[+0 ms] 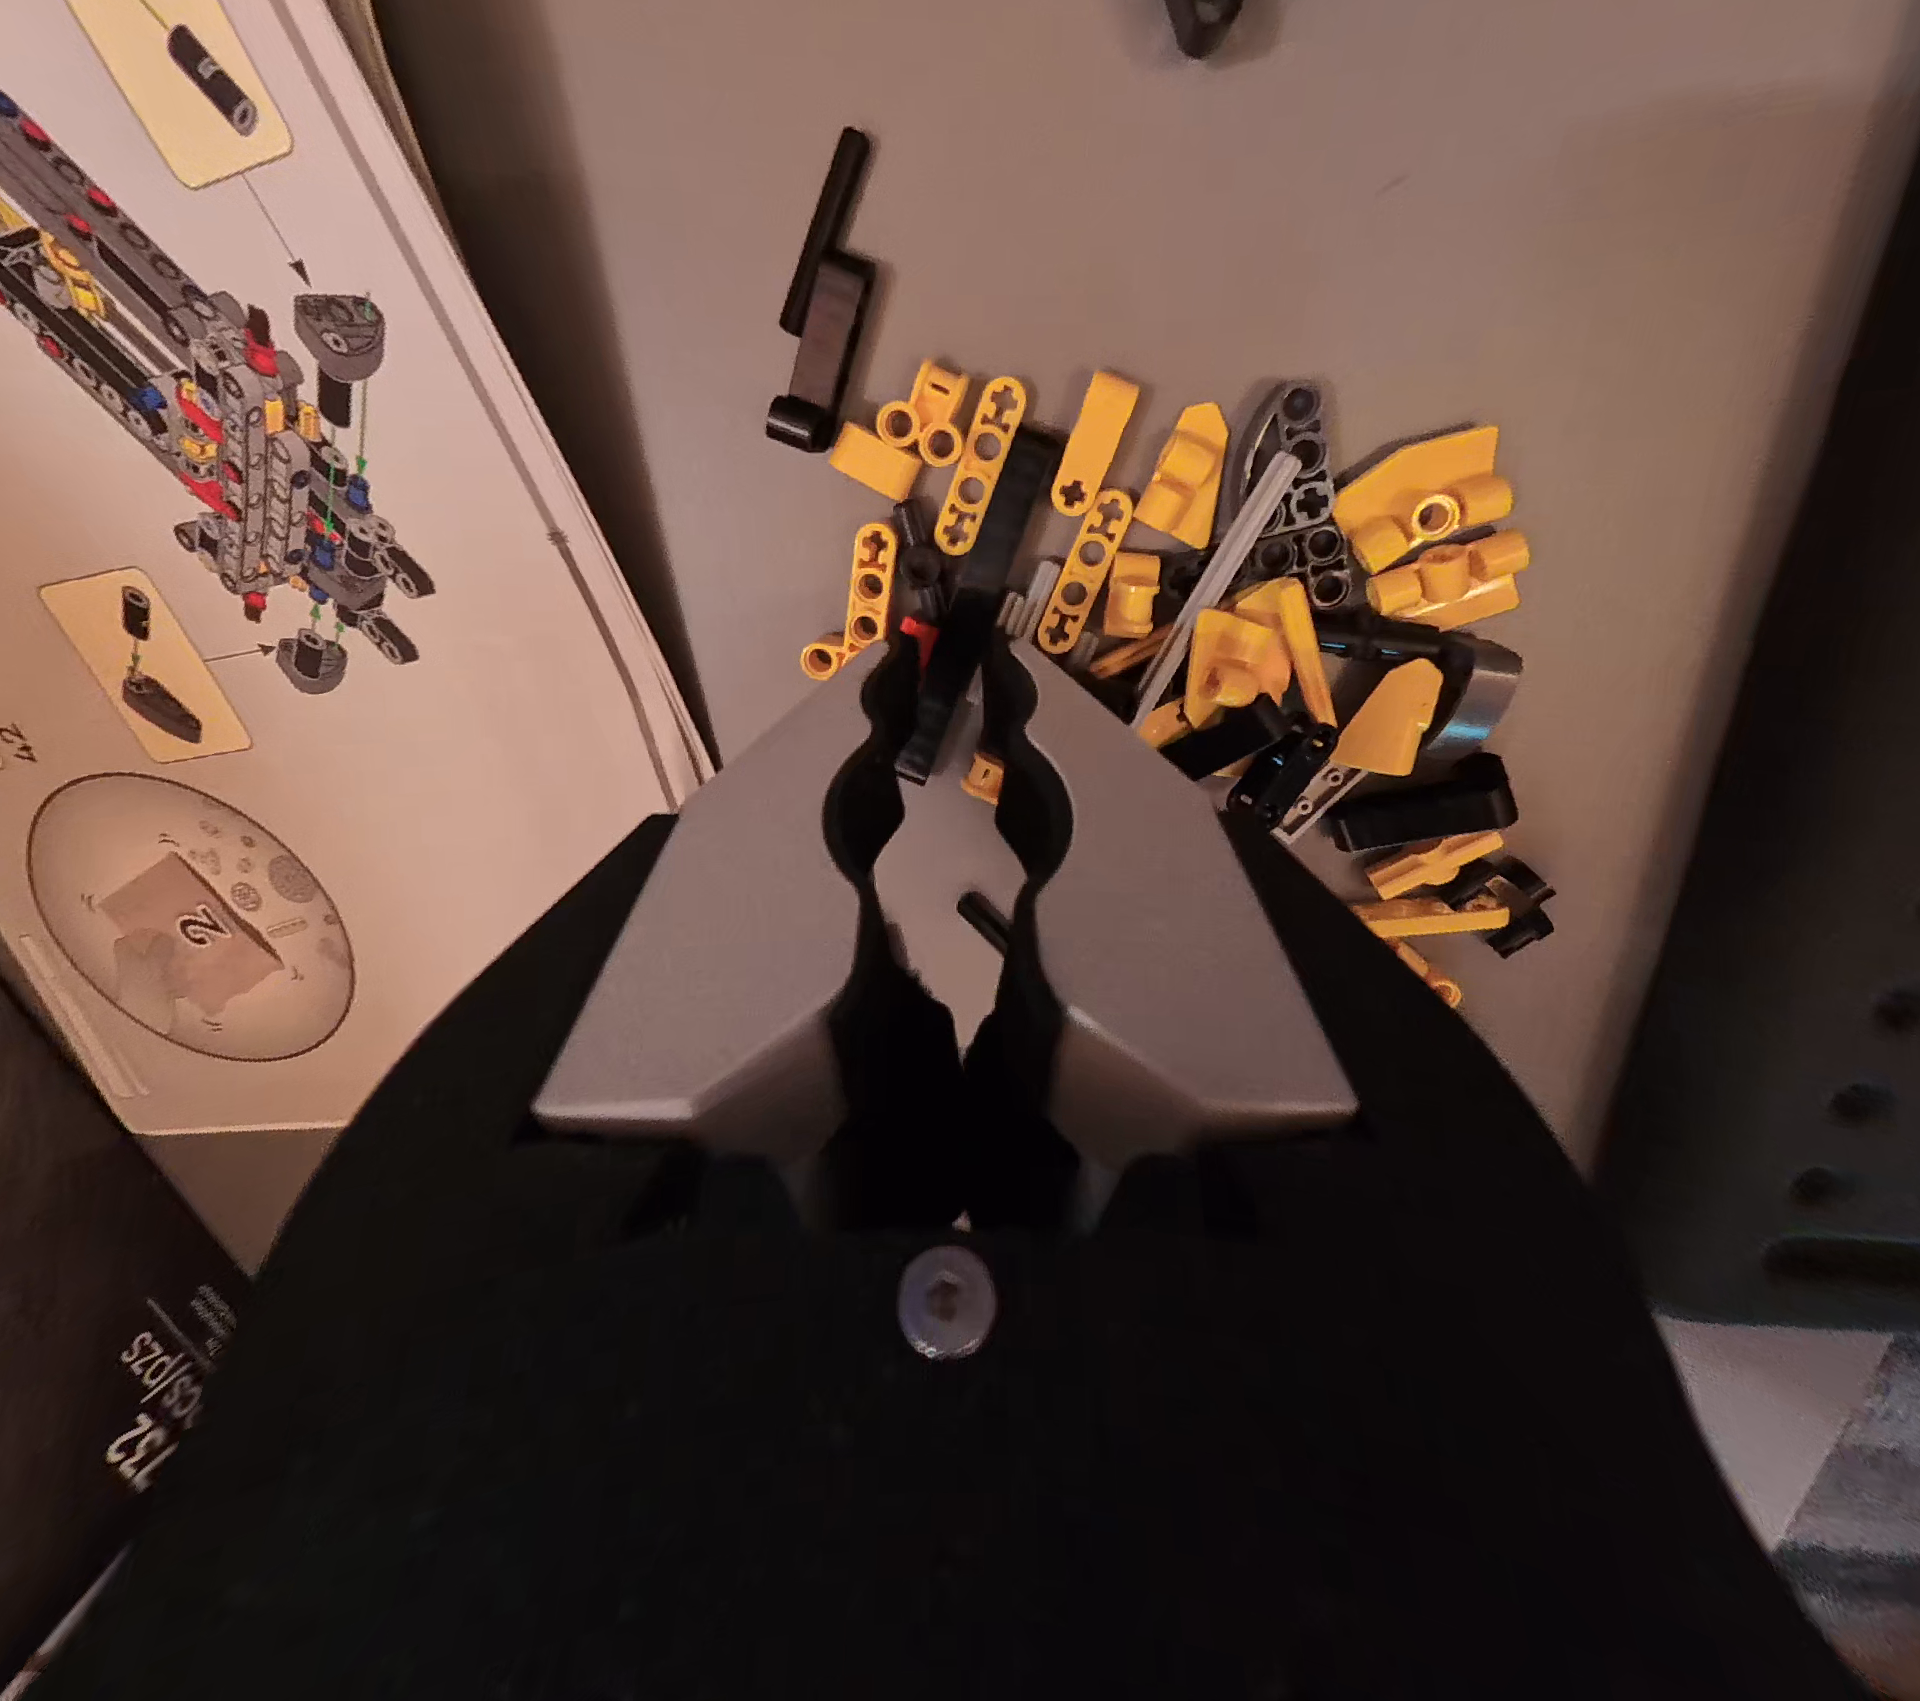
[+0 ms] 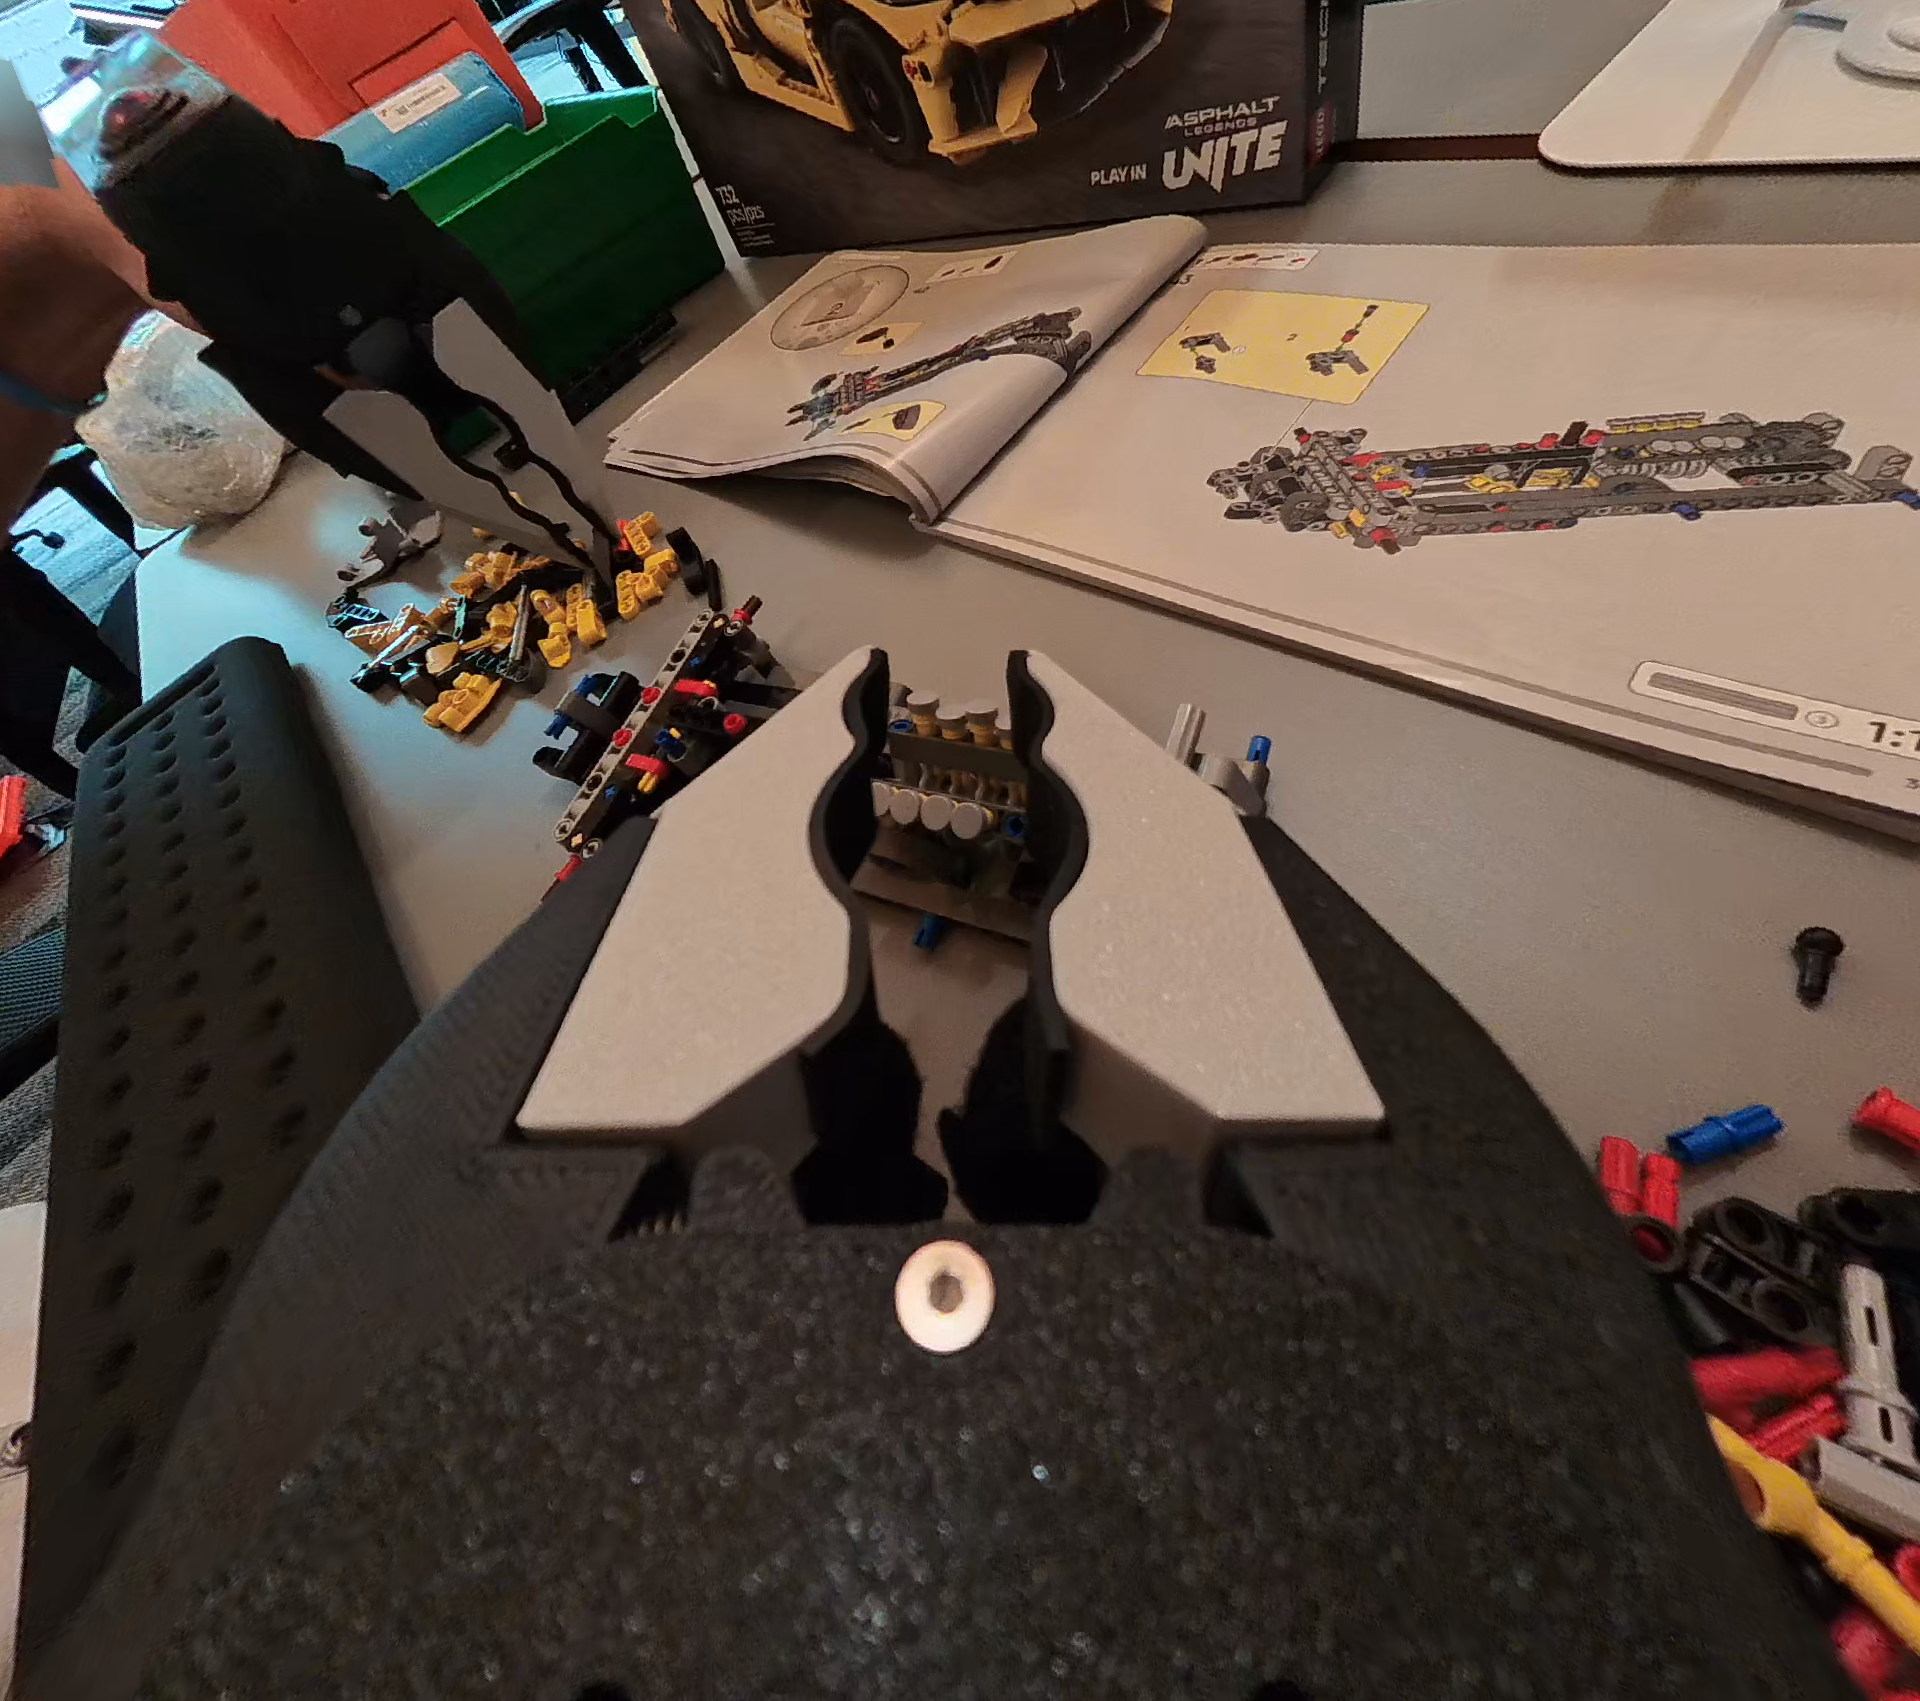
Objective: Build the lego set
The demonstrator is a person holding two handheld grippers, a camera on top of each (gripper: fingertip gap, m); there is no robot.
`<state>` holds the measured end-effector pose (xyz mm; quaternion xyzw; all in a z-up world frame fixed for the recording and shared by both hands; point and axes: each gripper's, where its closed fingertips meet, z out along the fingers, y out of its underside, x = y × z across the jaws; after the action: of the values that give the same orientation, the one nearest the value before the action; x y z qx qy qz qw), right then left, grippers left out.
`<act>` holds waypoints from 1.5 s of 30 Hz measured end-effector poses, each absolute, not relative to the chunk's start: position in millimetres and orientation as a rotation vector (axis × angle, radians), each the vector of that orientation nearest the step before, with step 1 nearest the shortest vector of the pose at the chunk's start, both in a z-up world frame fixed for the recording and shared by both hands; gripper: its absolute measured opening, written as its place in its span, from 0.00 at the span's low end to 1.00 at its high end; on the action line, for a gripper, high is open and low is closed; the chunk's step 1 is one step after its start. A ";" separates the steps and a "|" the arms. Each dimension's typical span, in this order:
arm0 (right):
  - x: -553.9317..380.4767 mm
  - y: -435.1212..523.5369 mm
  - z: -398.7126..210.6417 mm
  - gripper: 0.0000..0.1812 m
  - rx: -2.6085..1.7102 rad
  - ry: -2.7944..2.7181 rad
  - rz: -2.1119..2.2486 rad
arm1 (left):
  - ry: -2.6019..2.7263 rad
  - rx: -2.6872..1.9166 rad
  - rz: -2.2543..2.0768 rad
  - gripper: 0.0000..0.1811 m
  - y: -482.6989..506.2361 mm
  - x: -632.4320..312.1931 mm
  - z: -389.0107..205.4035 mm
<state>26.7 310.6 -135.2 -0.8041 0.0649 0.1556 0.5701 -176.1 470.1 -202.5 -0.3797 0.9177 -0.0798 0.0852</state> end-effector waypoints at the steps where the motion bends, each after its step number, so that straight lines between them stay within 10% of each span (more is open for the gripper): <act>1: 26.6 310.7 -135.3 0.12 -1.888 0.153 0.367 | 2.743 -1.121 -0.217 0.05 470.4 -176.9 -202.6; 27: 25.2 311.4 -136.7 0.12 -1.895 0.147 0.372 | 2.671 -1.269 -0.297 0.03 489.1 -196.9 -183.7; 45: 22.4 311.7 -138.2 0.12 -1.902 0.141 0.386 | 1.671 -2.368 -0.145 0.03 563.5 -300.3 -202.7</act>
<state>22.4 311.7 -138.2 -0.8079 0.0598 0.1638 0.5630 -300.3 563.5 -202.7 -0.8101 0.5718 -0.0495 0.1195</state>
